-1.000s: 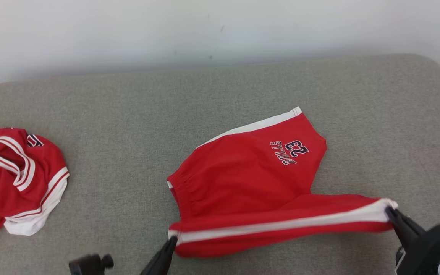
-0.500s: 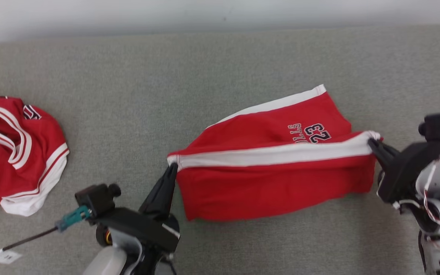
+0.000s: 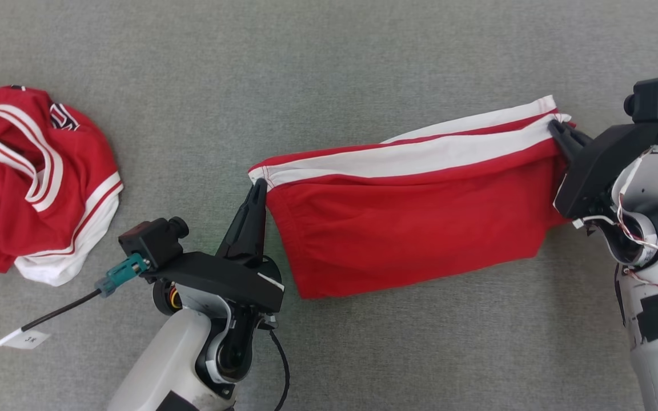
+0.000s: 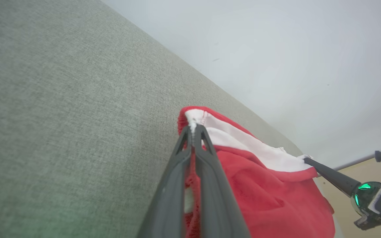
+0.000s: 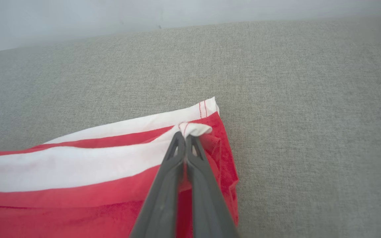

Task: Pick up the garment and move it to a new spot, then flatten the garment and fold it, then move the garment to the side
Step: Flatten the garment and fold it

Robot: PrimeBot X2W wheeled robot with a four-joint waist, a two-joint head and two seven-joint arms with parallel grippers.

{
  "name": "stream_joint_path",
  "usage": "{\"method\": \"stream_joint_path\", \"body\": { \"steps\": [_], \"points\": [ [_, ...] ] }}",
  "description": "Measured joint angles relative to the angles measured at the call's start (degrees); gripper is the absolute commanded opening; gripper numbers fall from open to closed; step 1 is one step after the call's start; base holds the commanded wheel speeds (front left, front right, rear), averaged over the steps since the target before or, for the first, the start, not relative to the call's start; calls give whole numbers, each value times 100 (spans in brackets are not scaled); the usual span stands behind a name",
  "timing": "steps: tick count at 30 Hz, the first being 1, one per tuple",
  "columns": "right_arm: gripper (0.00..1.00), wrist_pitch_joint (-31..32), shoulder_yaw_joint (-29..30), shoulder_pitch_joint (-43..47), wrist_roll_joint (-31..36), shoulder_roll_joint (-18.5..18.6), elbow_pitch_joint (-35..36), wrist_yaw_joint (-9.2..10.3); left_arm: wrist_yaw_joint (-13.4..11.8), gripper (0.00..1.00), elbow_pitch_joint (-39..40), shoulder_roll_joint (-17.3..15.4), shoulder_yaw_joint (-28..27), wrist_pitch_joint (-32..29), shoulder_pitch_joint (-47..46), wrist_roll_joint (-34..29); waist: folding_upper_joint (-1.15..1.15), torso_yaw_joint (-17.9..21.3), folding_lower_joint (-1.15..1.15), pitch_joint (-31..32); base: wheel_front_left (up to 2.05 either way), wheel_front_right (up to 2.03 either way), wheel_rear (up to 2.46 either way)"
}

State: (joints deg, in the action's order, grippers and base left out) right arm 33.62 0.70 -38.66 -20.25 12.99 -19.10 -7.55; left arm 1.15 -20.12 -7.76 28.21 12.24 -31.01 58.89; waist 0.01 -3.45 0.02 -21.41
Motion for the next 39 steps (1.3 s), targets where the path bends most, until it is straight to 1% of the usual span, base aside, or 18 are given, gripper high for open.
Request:
{"method": "stream_joint_path", "body": {
  "steps": [1, 2, 3, 4, 5, 6, 12, 16, 17, 19, 20, 24, 28, 31, 35, 39],
  "points": [
    [0, -64, -2, -70, 18, -10, -100, 0, -12, 0, -48, 23, -2, 29, -25, -21, 0, -34, 0, -29, 0, 0, 0],
    [17, -127, -3, -133, 33, -15, -198, 0, -8, 0, -91, 43, 8, 31, -51, -36, 0, -66, 0, -53, 0, 0, 0],
    [87, -191, -7, -203, 51, -22, -294, 0, -7, 0, -134, 64, 8, 38, -79, -43, 0, -97, 0, -76, 0, 0, 0],
    [100, -264, -21, -267, 71, -23, -372, 0, -7, 0, -179, 89, 4, 67, -103, -45, 0, -124, 0, -94, 0, 0, 0],
    [100, -347, -27, -328, 88, -25, -447, 0, -2, 49, -203, 120, -11, 90, -123, -60, 0, -149, 0, -110, 0, 0, 0],
    [100, -436, -23, -387, 114, -35, -522, 0, 46, 100, -227, 138, -11, 115, -150, -90, 0, -171, -1, -123, 0, 0, 0],
    [100, -898, -87, -525, 207, -94, -829, 0, 93, 100, -464, 213, 36, 188, -198, -221, 0, -190, -1, -56, 0, 0, 0],
    [100, -1189, -110, -550, 166, -75, -877, 0, 85, 100, -499, 167, -48, 242, -170, -494, 0, -155, -2, 84, 0, 0, 0],
    [100, -1237, -130, -531, 157, -59, -878, 0, 53, 100, -475, 116, -68, 258, -141, -653, 0, -145, -2, 128, 0, 0, 0],
    [100, -1407, -155, -402, 63, 14, -847, 0, -78, 100, -225, -25, -307, 265, 72, -1171, 0, -117, -2, 276, 0, 0, 0],
    [100, -1454, -164, -329, 41, 36, -833, 0, -96, 100, -76, -64, -396, 278, 172, -1397, -1, -108, -2, 331, 0, 0, 0],
    [100, -1574, -175, 48, -80, 85, -768, 0, -225, 100, 567, -111, -836, 278, 860, -2275, -1, -67, -2, 575, 0, 0, 0],
    [100, -1660, -162, 451, -187, 119, -660, 0, -293, 100, 1176, -122, -1200, 280, 1631, -3094, -1, -21, -3, 836, 0, 0, 0],
    [100, -1839, -145, 811, -203, 118, -535, 0, -319, 100, 1518, -47, -1479, 280, 2169, -3535, -1, 13, -3, 1044, 0, 0, 0],
    [100, -2261, -124, 1359, -131, 69, -345, 0, -308, 100, 1786, 74, -1804, 280, 2794, -3930, -2, 55, -3, 1342, 0, 0, 0],
    [100, -2486, -58, 1859, -229, -112, -324, 0, -197, 100, 1893, 153, -2053, 280, 3267, -4186, -2, 98, -3, 1636, 0, 0, 0]
  ]
}}
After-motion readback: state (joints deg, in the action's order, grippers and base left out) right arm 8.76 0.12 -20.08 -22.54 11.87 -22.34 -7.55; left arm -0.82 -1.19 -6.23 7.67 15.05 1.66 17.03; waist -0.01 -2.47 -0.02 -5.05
